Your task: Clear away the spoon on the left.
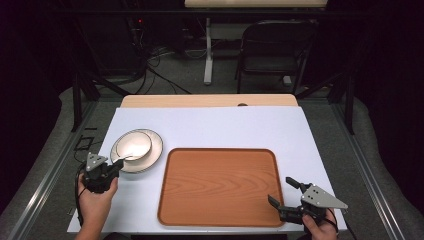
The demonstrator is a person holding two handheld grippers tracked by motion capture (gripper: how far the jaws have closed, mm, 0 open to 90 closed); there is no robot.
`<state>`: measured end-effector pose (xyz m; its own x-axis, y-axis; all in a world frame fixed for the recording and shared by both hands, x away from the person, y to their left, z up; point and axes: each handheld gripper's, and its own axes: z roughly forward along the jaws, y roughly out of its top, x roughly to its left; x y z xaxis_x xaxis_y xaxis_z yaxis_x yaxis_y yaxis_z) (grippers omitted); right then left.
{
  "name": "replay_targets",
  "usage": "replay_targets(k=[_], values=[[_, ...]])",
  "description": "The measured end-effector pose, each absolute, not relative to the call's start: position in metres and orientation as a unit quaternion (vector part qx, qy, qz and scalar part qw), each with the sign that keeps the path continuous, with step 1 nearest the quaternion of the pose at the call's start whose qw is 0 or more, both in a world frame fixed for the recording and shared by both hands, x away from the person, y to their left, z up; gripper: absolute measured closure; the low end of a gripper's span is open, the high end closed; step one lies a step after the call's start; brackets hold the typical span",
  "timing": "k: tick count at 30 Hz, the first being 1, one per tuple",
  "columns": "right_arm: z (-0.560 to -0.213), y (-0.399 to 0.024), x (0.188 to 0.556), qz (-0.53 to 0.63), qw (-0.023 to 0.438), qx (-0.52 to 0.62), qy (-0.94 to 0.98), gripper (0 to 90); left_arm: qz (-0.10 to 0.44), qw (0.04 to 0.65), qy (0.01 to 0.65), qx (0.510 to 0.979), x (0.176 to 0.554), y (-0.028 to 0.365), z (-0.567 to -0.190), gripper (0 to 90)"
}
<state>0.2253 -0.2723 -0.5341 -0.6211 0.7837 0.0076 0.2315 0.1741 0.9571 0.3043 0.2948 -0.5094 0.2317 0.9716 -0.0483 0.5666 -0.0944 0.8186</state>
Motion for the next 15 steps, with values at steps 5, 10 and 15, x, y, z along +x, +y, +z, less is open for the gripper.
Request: replay_targets(k=[5, 10, 15], values=[[-0.534, -0.273, 0.225, 0.538, 0.257, 0.351, 0.722, 14.4, 0.279, 0.370, 0.563, 0.684, 0.309, 0.299, -0.507, 90.0], [-0.534, -0.272, 0.225, 0.538, 0.258, 0.351, 0.722, 14.4, 0.284, 0.365, 0.572, 0.678, 0.316, 0.304, -0.506, 90.0], [-0.534, -0.273, 0.225, 0.538, 0.257, 0.351, 0.722, 14.4, 0.290, 0.357, 0.577, 0.674, 0.323, 0.310, -0.505, 90.0]])
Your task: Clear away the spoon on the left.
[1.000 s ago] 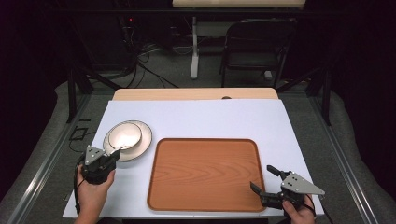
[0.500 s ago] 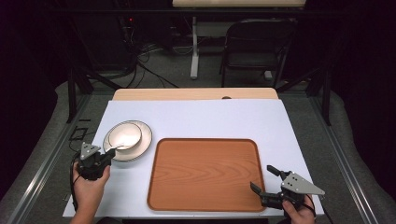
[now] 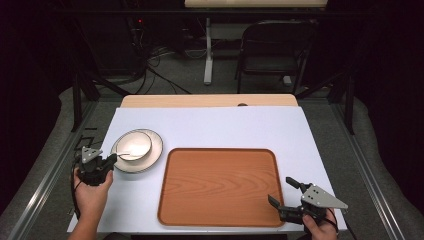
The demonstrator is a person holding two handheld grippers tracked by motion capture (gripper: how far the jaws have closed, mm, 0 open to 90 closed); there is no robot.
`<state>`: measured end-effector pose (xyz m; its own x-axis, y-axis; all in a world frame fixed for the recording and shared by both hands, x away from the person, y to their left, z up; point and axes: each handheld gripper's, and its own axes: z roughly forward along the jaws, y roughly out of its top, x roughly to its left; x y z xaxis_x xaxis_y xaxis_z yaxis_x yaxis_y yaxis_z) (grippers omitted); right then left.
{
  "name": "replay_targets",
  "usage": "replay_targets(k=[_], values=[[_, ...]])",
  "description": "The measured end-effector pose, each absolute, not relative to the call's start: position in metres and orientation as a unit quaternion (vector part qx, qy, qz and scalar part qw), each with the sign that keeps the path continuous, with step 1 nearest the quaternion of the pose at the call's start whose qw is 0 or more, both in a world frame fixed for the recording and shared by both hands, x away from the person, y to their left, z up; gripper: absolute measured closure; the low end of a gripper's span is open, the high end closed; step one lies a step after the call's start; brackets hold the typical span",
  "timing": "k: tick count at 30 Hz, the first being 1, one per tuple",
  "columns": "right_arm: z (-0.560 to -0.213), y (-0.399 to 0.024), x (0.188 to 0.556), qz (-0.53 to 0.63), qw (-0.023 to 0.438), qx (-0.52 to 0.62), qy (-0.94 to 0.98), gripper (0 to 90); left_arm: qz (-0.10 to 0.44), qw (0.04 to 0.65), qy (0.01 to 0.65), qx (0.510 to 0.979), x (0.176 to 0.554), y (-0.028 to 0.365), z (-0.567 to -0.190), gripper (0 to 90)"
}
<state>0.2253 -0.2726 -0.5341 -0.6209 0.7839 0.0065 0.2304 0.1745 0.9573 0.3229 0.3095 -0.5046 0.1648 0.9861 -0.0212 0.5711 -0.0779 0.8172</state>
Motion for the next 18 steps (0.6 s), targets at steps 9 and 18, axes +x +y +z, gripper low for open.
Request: replay_targets(k=[9, 18], values=[[-0.534, -0.273, 0.225, 0.538, 0.257, 0.351, 0.722, 14.4, 0.293, 0.352, 0.590, 0.665, 0.337, 0.316, -0.503, 90.0], [-0.534, -0.273, 0.225, 0.538, 0.258, 0.351, 0.722, 14.4, 0.297, 0.350, 0.599, 0.656, 0.351, 0.319, -0.501, 90.0]])
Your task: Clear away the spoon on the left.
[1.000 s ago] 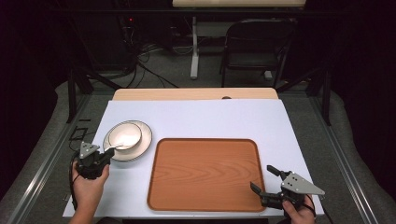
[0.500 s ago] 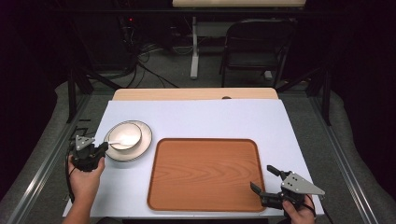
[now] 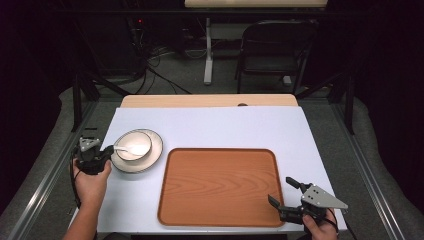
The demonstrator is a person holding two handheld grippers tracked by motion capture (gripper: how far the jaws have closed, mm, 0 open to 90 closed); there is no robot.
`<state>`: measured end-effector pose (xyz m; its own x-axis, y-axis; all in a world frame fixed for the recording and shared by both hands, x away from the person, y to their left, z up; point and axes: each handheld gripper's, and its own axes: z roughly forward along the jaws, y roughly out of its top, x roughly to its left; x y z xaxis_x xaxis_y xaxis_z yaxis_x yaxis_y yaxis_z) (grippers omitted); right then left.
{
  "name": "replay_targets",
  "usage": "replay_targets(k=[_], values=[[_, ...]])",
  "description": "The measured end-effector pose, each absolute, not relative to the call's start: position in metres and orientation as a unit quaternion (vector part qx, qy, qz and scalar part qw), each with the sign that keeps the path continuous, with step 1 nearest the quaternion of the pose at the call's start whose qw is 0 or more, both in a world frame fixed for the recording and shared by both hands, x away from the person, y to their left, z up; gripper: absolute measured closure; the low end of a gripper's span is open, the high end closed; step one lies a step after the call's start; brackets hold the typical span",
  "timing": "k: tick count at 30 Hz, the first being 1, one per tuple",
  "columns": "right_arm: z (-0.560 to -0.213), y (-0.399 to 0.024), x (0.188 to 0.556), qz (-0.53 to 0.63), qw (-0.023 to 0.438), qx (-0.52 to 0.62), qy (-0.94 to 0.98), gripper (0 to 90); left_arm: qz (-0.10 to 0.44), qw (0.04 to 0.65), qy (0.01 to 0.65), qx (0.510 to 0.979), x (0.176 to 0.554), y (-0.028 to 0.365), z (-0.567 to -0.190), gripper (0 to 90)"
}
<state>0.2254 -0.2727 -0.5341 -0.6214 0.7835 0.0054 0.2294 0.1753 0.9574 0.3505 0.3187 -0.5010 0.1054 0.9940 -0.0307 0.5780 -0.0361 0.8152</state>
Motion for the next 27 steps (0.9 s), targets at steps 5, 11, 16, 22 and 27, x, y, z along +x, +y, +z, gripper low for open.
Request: replay_targets(k=[5, 11, 16, 22, 27], values=[[-0.534, -0.272, 0.225, 0.537, 0.257, 0.351, 0.723, 14.4, 0.298, 0.348, 0.603, 0.653, 0.357, 0.321, -0.500, 90.0], [-0.534, -0.272, 0.225, 0.537, 0.256, 0.351, 0.723, 14.4, 0.301, 0.350, 0.603, 0.651, 0.361, 0.321, -0.497, 90.0], [-0.534, -0.272, 0.225, 0.537, 0.255, 0.351, 0.724, 14.4, 0.302, 0.352, 0.604, 0.648, 0.365, 0.321, -0.495, 90.0], [-0.534, -0.272, 0.226, 0.537, 0.255, 0.352, 0.723, 14.4, 0.300, 0.356, 0.606, 0.645, 0.365, 0.321, -0.495, 89.6], [-0.534, -0.272, 0.226, 0.536, 0.255, 0.352, 0.723, 14.4, 0.301, 0.373, 0.608, 0.633, 0.363, 0.321, -0.488, 84.1]])
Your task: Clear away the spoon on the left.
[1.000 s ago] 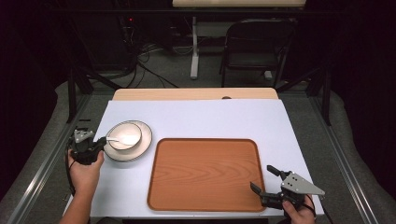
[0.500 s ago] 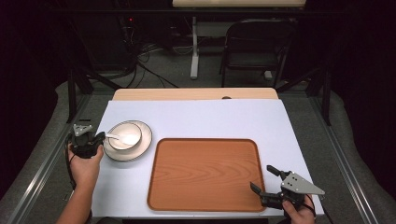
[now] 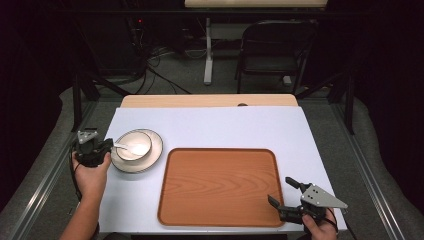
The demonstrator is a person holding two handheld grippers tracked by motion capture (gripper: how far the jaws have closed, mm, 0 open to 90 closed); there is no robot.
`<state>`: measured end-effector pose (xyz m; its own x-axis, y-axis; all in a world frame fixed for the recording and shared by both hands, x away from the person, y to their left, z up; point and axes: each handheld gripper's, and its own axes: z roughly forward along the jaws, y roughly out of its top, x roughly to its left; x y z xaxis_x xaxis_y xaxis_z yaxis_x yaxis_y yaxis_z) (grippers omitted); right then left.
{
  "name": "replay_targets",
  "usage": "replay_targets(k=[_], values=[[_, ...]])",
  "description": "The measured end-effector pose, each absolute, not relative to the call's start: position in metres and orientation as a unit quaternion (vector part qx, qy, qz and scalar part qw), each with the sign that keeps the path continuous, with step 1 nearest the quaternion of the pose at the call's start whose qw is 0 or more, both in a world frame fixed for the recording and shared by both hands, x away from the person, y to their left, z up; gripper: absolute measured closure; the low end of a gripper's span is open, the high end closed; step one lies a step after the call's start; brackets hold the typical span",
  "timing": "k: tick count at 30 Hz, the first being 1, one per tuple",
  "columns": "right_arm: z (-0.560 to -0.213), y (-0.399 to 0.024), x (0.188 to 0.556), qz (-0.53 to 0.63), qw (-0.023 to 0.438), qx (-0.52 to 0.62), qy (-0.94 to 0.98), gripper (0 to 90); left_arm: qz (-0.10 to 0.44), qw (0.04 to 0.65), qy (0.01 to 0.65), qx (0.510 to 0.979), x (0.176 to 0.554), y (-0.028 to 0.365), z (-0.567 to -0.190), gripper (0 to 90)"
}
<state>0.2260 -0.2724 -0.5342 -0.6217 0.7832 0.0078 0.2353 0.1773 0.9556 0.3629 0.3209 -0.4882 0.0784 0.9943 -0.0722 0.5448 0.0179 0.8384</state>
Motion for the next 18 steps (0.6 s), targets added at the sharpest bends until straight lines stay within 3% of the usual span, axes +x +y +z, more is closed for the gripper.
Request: replay_targets(k=[15, 18], values=[[-0.534, -0.272, 0.226, 0.536, 0.256, 0.352, 0.723, 14.4, 0.289, 0.414, 0.630, 0.590, 0.367, 0.332, -0.480, 46.3], [-0.534, -0.272, 0.226, 0.536, 0.256, 0.352, 0.723, 14.4, 0.284, 0.417, 0.638, 0.581, 0.368, 0.335, -0.482, 43.5]])
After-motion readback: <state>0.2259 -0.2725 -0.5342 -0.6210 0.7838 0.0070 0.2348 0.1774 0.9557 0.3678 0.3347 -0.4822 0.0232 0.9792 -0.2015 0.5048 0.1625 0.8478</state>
